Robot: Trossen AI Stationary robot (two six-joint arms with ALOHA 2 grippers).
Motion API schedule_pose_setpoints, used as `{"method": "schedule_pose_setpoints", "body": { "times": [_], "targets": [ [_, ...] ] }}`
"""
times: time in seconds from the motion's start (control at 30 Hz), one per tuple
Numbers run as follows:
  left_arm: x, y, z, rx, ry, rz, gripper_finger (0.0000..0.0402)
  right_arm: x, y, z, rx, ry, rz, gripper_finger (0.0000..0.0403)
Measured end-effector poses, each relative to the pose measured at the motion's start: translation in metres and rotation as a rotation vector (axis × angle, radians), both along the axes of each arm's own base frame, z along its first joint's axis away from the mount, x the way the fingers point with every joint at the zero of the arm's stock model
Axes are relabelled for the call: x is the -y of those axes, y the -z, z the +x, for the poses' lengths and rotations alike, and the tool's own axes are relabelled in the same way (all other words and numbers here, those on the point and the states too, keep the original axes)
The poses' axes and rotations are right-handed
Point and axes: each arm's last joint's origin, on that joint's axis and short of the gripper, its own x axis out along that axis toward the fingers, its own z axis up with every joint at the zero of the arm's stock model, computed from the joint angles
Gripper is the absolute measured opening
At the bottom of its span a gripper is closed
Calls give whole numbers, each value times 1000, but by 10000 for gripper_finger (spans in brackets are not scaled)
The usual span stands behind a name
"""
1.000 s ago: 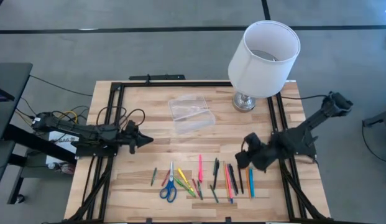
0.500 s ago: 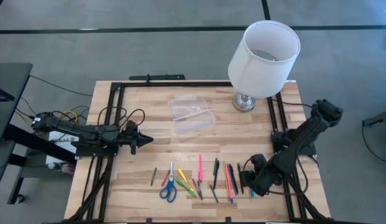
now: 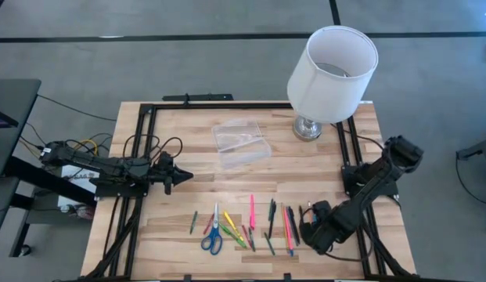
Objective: Pick & place school supplies into a supply box
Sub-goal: Put the blue pen into the transparent supply box
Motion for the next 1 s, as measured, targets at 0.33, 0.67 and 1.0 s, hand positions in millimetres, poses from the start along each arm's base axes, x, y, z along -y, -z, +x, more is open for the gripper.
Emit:
{"method": "schedule_pose_setpoints", "body": {
  "times": [0.33,0.67,1.0],
  "targets": [
    [-1,0,0,5,-32,0,24,-5,21,5,-20,-29,-39,98],
    [-1,-1,0,10,-54,-11,24,-3,31,3,0,-30,-17,95],
    [-1,-1,0,11,-55,-20,24,-1,36,2,20,-62,5,29]
  ]
}}
